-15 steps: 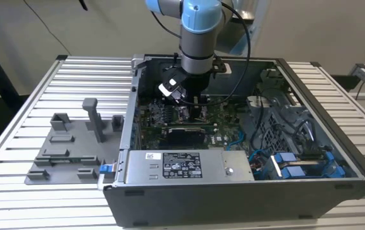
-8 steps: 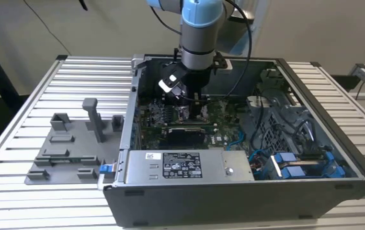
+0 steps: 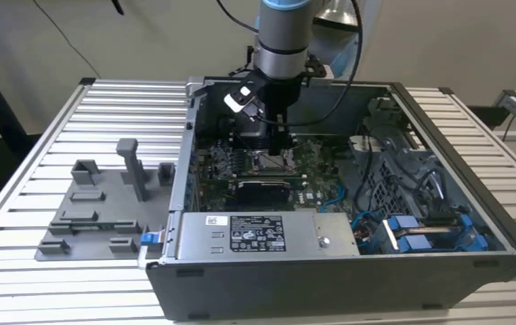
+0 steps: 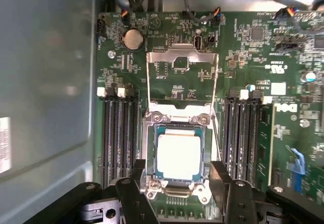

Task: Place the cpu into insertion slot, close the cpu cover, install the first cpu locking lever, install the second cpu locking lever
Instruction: 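Place the cpu into insertion slot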

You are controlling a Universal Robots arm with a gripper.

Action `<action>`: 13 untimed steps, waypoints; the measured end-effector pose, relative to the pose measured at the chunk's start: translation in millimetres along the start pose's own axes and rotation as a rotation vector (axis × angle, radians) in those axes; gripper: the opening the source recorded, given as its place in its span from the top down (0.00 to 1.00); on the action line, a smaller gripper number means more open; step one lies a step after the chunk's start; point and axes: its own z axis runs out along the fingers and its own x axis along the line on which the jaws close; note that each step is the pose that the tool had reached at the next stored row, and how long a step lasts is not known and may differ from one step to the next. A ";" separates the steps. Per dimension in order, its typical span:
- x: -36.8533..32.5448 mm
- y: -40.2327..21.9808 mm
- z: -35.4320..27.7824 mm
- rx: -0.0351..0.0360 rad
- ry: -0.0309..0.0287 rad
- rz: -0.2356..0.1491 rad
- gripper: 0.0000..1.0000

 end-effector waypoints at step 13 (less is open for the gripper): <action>1.6 0.7 -18.2 -0.0002 -0.0001 0.000 0.59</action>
